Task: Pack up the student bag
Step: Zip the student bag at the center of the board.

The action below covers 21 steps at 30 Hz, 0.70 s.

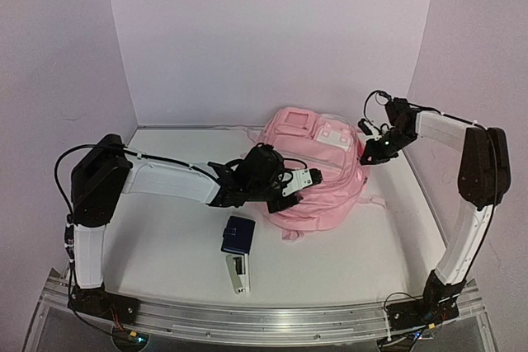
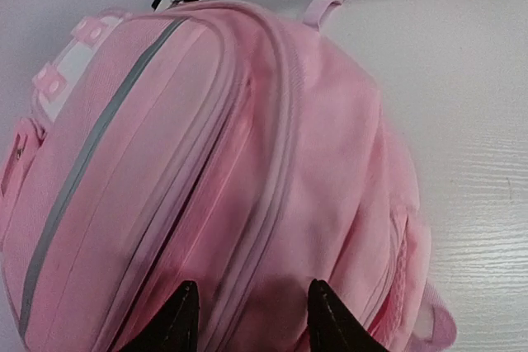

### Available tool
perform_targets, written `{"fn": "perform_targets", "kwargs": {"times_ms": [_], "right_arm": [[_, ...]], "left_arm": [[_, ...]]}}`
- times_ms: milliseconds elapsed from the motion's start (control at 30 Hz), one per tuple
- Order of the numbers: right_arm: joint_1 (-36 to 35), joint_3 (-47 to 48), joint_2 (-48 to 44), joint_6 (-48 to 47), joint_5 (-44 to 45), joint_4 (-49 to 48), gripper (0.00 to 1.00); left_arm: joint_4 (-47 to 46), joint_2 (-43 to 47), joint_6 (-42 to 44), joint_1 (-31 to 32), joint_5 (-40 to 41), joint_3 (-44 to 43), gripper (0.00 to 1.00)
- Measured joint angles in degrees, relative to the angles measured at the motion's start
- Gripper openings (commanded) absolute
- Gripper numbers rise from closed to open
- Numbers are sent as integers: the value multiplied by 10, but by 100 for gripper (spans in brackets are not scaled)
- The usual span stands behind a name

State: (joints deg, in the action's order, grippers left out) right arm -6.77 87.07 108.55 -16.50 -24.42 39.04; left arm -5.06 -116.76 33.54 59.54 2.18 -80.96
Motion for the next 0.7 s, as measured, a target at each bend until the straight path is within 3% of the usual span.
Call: {"fn": "perform_targets", "kwargs": {"times_ms": [100, 167, 400, 533, 700], "right_arm": [[27, 0, -13, 5, 2, 5, 44], [39, -3, -32, 9, -2, 8, 52], [34, -10, -125, 33, -68, 18, 64], [21, -16, -135, 48, -100, 18, 66], [-33, -35, -135, 47, -78, 28, 66]], "left_arm": [[38, 18, -62, -9, -3, -4, 61], [54, 37, -104, -21, -15, -2, 66], [65, 133, -276, -138, -127, 25, 76], [66, 148, -336, -210, -158, 27, 77], [71, 145, -400, -247, -202, 27, 72]]}}
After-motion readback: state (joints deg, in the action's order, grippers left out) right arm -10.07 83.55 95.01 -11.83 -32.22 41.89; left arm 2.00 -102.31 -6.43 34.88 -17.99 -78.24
